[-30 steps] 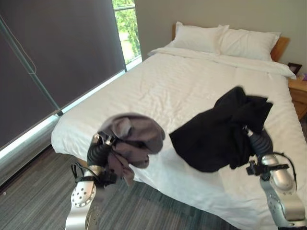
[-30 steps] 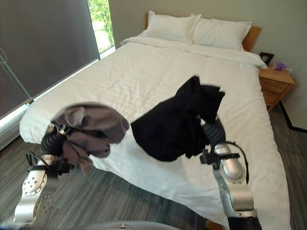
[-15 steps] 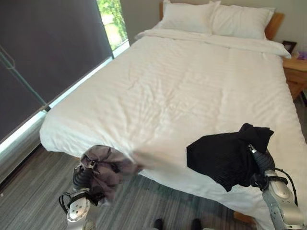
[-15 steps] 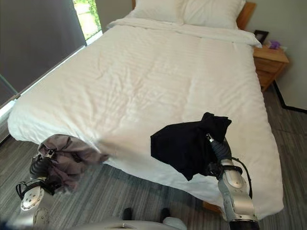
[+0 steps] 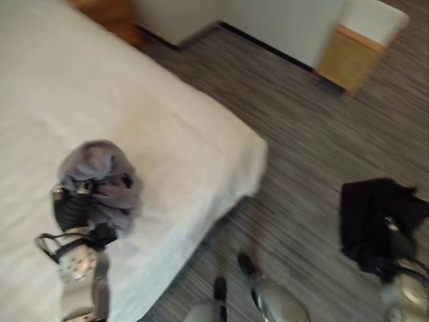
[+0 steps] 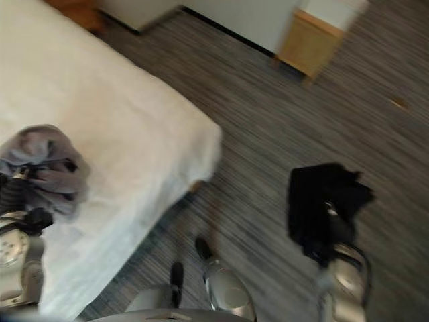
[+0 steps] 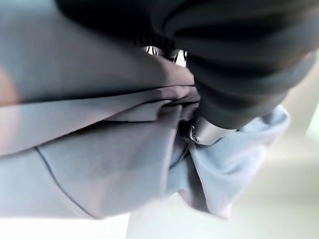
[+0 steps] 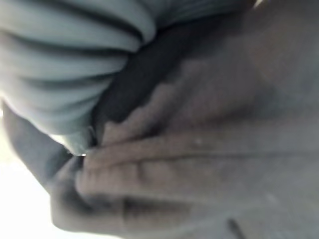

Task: Pick up bed clothes into laundry basket.

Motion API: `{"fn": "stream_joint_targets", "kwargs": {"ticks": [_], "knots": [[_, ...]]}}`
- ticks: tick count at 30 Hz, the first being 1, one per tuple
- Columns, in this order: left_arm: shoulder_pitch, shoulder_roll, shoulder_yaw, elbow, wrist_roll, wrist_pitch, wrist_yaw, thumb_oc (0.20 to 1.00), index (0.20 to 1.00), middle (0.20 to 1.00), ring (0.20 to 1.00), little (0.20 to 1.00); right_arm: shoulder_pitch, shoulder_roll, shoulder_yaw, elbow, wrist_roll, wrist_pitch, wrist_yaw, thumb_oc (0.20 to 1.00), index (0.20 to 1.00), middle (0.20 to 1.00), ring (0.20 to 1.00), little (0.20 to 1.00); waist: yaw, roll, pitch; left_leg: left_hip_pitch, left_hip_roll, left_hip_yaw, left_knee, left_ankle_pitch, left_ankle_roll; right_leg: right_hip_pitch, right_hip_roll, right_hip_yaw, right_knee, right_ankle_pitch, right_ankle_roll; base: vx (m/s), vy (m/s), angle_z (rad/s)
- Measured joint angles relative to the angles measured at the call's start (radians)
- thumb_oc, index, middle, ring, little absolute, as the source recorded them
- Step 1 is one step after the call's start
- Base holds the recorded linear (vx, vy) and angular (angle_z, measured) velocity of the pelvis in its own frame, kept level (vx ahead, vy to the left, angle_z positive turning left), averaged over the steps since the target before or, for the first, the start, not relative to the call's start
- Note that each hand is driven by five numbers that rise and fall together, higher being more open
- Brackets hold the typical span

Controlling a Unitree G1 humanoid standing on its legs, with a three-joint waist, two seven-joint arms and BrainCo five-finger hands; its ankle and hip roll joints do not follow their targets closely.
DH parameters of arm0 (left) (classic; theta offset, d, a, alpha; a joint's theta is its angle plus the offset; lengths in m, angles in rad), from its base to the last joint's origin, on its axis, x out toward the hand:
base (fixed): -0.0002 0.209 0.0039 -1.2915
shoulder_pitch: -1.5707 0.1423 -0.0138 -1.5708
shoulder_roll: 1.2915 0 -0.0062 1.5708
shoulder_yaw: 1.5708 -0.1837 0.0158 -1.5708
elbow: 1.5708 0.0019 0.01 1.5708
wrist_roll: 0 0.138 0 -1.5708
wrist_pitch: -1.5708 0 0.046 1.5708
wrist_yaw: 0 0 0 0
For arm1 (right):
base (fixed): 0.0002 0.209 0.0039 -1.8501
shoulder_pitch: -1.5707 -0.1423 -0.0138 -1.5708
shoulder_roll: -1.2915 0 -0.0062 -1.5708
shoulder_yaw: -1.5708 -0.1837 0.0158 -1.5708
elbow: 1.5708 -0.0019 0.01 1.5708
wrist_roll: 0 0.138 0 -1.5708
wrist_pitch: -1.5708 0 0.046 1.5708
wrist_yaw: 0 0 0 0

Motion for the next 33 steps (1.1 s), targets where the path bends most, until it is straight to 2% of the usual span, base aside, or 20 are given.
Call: {"fn": "stream_joint_targets", "kwargs": {"ticks": [1, 2, 3, 4, 5, 6, 7, 8, 10, 11, 14, 17, 18, 19, 20, 23, 26, 28, 31, 33], "knots": [[-0.004, -0.061, 0.000, 0.001, -0.001, -0.001, -0.001, 0.200, 0.200, 0.200, 0.200, 0.200, 0.013, -0.001, 0.007, 0.002, 0.000, 0.008, 0.008, 0.200, 0.200, 0.200, 0.200, 0.200, 0.017, 0.042, 0.011, 0.055, 0.020, 0.016, -0.033, 0.005, -0.005, 0.136, 0.001, 0.127, -0.017, -0.018, 0.053, -0.07, -0.089, -1.61], [0.002, -0.057, 0.002, -0.010, -0.001, -0.006, 0.000, 0.200, 0.200, 0.200, 0.200, 0.200, 0.013, 0.004, 0.007, 0.000, -0.001, 0.010, 0.010, 0.200, 0.200, 0.200, 0.200, 0.200, 0.068, 0.038, 0.007, 0.090, 0.026, 0.042, -0.078, 0.023, -0.031, 0.243, 0.012, 0.228, -0.153, 0.019, 0.091, -0.07, -0.221, -1.46], [0.011, -0.030, 0.005, -0.015, -0.001, -0.005, 0.000, 0.200, 0.200, 0.200, 0.200, 0.200, 0.009, 0.003, 0.003, -0.002, -0.001, 0.008, 0.009, 0.200, 0.200, 0.200, 0.200, 0.200, 0.076, 0.017, 0.003, 0.085, 0.015, 0.055, -0.086, 0.034, -0.047, 0.322, 0.029, 0.248, -0.286, 0.130, 0.104, -0.06, -0.261, -1.17], [0.000, -0.035, 0.006, -0.014, -0.001, -0.005, 0.000, 0.200, 0.200, 0.200, 0.200, 0.200, 0.003, -0.020, 0.003, 0.013, -0.001, 0.008, 0.010, 0.200, 0.200, 0.200, 0.200, 0.200, 0.081, 0.001, 0.002, 0.085, 0.014, 0.064, -0.110, 0.060, -0.062, 0.337, 0.033, 0.177, -0.317, 0.129, 0.132, -0.04, -0.426, -0.19], [0.000, -0.063, 0.001, -0.014, -0.002, -0.004, 0.000, 0.200, 0.200, 0.200, 0.200, 0.200, 0.015, -0.029, 0.003, 0.018, 0.000, 0.009, 0.010, 0.200, 0.200, 0.200, 0.200, 0.200, 0.076, 0.031, -0.007, 0.087, 0.045, 0.037, -0.139, 0.085, -0.077, 0.282, 0.058, 0.176, -0.240, 0.066, 0.126, -0.02, -0.347, 0.30], [-0.030, -0.078, -0.034, -0.008, -0.007, -0.005, 0.001, 0.200, 0.200, 0.200, 0.200, 0.200, 0.055, -0.041, 0.008, 0.018, -0.001, 0.008, 0.015, 0.200, 0.200, 0.200, 0.200, 0.200, 0.067, 0.057, -0.005, 0.074, 0.110, -0.010, -0.158, 0.126, -0.121, 0.226, 0.197, 0.303, -0.262, -0.035, 0.003, -0.01, -0.375, 1.03], [-0.073, -0.077, -0.045, 0.012, -0.008, -0.004, 0.002, 0.200, 0.200, 0.200, 0.200, 0.200, 0.078, -0.055, 0.014, 0.027, -0.001, 0.013, 0.023, 0.200, 0.200, 0.200, 0.200, 0.200, 0.064, 0.050, -0.006, 0.035, 0.130, -0.064, -0.143, 0.161, -0.172, 0.173, 0.289, 0.342, -0.269, -0.048, -0.043, 0.00, -0.294, 1.59], [-0.101, -0.053, -0.080, 0.012, -0.012, -0.004, -0.004, 0.200, 0.200, 0.200, 0.200, 0.200, 0.082, -0.043, 0.009, 0.031, 0.000, 0.011, 0.028, 0.200, 0.200, 0.200, 0.200, 0.200, 0.060, -0.048, -0.004, 0.000, 0.074, -0.082, -0.123, 0.212, -0.202, 0.126, 0.281, 0.362, -0.281, 0.033, -0.119, 0.02, -0.258, 1.59], [-0.063, -0.079, -0.127, 0.012, -0.040, -0.001, -0.006, 0.200, 0.200, 0.200, 0.200, 0.200, 0.053, -0.043, 0.004, 0.048, 0.001, 0.010, 0.025, 0.200, 0.200, 0.200, 0.200, 0.200, 0.107, -0.067, 0.004, -0.065, 0.064, -0.110, -0.044, 0.220, -0.191, 0.067, 0.284, 0.350, -0.207, -0.002, -0.151, 0.11, -0.161, 0.48], [-0.038, -0.084, -0.121, 0.019, -0.049, 0.009, -0.005, 0.200, 0.200, 0.200, 0.200, 0.200, 0.027, -0.043, 0.009, 0.048, 0.000, 0.011, 0.031, 0.200, 0.200, 0.200, 0.200, 0.200, 0.129, -0.086, 0.014, -0.082, 0.017, -0.153, -0.057, 0.207, -0.208, 0.060, 0.265, 0.352, -0.233, 0.003, -0.147, 0.12, -0.073, -0.07], [0.022, -0.083, -0.085, 0.018, -0.049, 0.011, -0.005, 0.200, 0.200, 0.200, 0.200, 0.200, 0.009, -0.044, 0.005, 0.050, 0.000, 0.011, 0.032, 0.200, 0.200, 0.200, 0.200, 0.200, 0.132, -0.082, 0.013, -0.030, -0.011, -0.154, -0.188, 0.210, -0.205, 0.092, 0.267, 0.366, -0.322, 0.066, -0.085, 0.09, -0.015, 0.11], [0.048, -0.059, -0.047, 0.016, -0.047, 0.011, -0.003, 0.200, 0.200, 0.200, 0.200, 0.200, 0.004, -0.044, 0.009, 0.055, 0.000, 0.011, 0.033, 0.200, 0.200, 0.200, 0.200, 0.200, 0.151, -0.078, 0.013, 0.007, -0.046, -0.181, -0.199, 0.210, -0.204, 0.104, 0.291, 0.399, -0.380, 0.107, -0.059, 0.12, 0.024, -0.11], [0.075, -0.074, -0.022, 0.010, -0.046, 0.011, 0.001, 0.200, 0.200, 0.200, 0.200, 0.200, -0.031, -0.055, 0.005, 0.072, 0.000, 0.011, 0.037, 0.200, 0.200, 0.200, 0.200, 0.200, 0.187, -0.028, 0.018, 0.053, -0.010, -0.211, -0.232, 0.229, -0.180, 0.061, 0.314, 0.350, -0.297, 0.033, -0.088, 0.14, 0.087, -0.82], [0.092, -0.076, -0.013, -0.005, -0.046, 0.010, 0.003, 0.200, 0.200, 0.200, 0.200, 0.200, -0.040, -0.065, 0.005, 0.067, 0.000, 0.011, 0.041, 0.200, 0.200, 0.200, 0.200, 0.200, 0.193, -0.006, 0.016, 0.075, 0.020, -0.205, -0.216, 0.223, -0.188, 0.038, 0.297, 0.363, -0.228, 0.031, -0.129, 0.14, 0.086, -0.81], [0.089, -0.079, -0.003, 0.006, -0.046, 0.011, 0.002, 0.200, 0.200, 0.200, 0.200, 0.200, -0.045, -0.065, 0.008, 0.080, 0.000, 0.014, 0.043, 0.200, 0.200, 0.200, 0.200, 0.200, 0.190, 0.003, 0.024, 0.113, 0.039, -0.216, -0.230, 0.184, -0.203, 0.056, 0.325, 0.350, -0.238, 0.064, -0.168, 0.10, 0.082, -0.28], [0.091, -0.077, 0.001, 0.009, -0.044, 0.017, 0.001, 0.200, 0.200, 0.200, 0.200, 0.200, -0.022, -0.054, 0.013, 0.069, 0.000, 0.016, 0.047, 0.200, 0.200, 0.200, 0.200, 0.200, 0.177, -0.004, 0.021, 0.106, 0.000, -0.209, -0.241, 0.185, -0.190, 0.088, 0.327, 0.360, -0.305, 0.093, -0.139, 0.11, 0.153, -0.11], [0.097, -0.074, 0.033, 0.009, -0.043, 0.018, 0.004, 0.200, 0.200, 0.200, 0.200, 0.200, -0.009, -0.046, 0.012, 0.065, 0.000, 0.016, 0.048, 0.200, 0.200, 0.200, 0.200, 0.200, 0.170, -0.011, 0.018, 0.106, -0.041, -0.207, -0.244, 0.200, -0.167, 0.119, 0.331, 0.395, -0.338, 0.109, -0.144, 0.10, 0.111, -0.41], [0.088, -0.057, 0.036, 0.010, -0.043, 0.018, 0.005, 0.200, 0.200, 0.200, 0.200, 0.200, 0.004, -0.043, 0.007, 0.061, 0.000, 0.017, 0.046, 0.200, 0.200, 0.200, 0.200, 0.200, 0.166, -0.008, 0.015, 0.104, -0.039, -0.204, -0.244, 0.208, -0.156, 0.144, 0.336, 0.418, -0.354, 0.109, -0.143, 0.11, 0.206, -0.41], [0.084, -0.038, 0.047, 0.015, -0.043, 0.017, 0.011, 0.200, 0.200, 0.200, 0.200, 0.200, -0.021, -0.044, 0.013, 0.052, -0.001, 0.017, 0.046, 0.200, 0.200, 0.200, 0.200, 0.200, 0.169, 0.003, 0.006, 0.107, -0.050, -0.172, -0.245, 0.201, -0.092, 0.093, 0.341, 0.467, -0.275, 0.080, -0.098, 0.05, 0.117, -0.53], [0.066, -0.018, 0.051, 0.027, -0.041, 0.016, 0.014, 0.200, 0.200, 0.200, 0.200, 0.200, -0.041, -0.054, 0.026, 0.053, -0.002, 0.018, 0.046, 0.200, 0.200, 0.200, 0.200, 0.200, 0.159, 0.036, 0.010, 0.140, -0.024, -0.141, -0.295, 0.177, -0.060, -0.012, 0.354, 0.453, -0.066, 0.030, -0.035, 0.07, 0.081, -0.53]]}}
